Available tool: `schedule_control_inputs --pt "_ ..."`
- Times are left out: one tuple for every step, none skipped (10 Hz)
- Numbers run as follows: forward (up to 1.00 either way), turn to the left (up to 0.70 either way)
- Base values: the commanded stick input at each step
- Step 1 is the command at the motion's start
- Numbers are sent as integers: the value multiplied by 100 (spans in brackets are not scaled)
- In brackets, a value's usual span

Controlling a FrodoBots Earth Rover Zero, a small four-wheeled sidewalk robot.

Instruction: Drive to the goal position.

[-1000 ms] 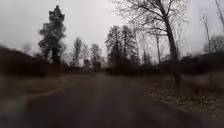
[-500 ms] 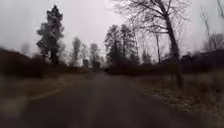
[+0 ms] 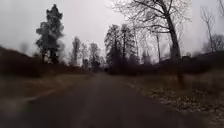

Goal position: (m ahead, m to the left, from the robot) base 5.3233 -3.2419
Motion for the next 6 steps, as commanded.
schedule_control_inputs --pt "70 0" --pt "70 0" --pt "70 0" --pt "70 0" --pt "70 0" --pt "70 0"
